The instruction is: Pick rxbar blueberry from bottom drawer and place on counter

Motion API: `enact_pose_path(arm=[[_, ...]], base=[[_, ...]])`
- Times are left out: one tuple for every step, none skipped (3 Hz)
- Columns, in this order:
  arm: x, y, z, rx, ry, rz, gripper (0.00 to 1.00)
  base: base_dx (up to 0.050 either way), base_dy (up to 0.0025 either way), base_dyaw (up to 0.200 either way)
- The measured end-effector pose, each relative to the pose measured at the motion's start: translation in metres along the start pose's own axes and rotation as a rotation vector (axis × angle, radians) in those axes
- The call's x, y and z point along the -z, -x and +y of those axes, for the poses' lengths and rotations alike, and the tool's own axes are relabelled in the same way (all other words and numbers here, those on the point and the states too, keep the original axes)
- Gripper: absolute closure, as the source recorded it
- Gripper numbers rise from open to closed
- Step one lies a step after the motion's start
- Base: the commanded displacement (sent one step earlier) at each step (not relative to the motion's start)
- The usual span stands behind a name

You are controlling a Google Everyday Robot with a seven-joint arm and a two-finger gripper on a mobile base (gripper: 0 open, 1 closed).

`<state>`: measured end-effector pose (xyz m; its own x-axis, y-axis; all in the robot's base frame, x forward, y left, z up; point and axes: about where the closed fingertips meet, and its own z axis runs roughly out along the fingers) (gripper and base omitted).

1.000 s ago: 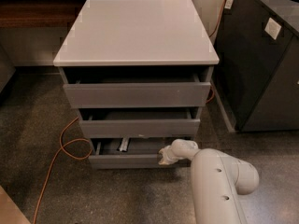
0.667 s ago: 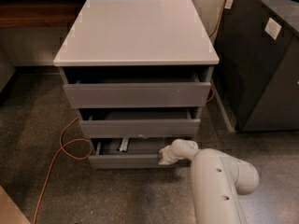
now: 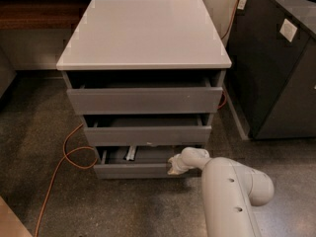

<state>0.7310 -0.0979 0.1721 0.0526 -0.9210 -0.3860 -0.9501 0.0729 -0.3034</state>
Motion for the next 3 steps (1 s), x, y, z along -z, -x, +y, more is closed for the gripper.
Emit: enact_pose_path(arm=[[0.0,0.0,0.0,0.0,0.0,0.0,0.39],[0.0,0.0,0.0,0.0,0.0,0.0,0.15],[-0.001,0.003,0.019,0.014,0.012,-0.009,0.08]], base=[[0.0,0.0,0.0],[0.0,0.0,0.0],[0.0,0.0,0.0]])
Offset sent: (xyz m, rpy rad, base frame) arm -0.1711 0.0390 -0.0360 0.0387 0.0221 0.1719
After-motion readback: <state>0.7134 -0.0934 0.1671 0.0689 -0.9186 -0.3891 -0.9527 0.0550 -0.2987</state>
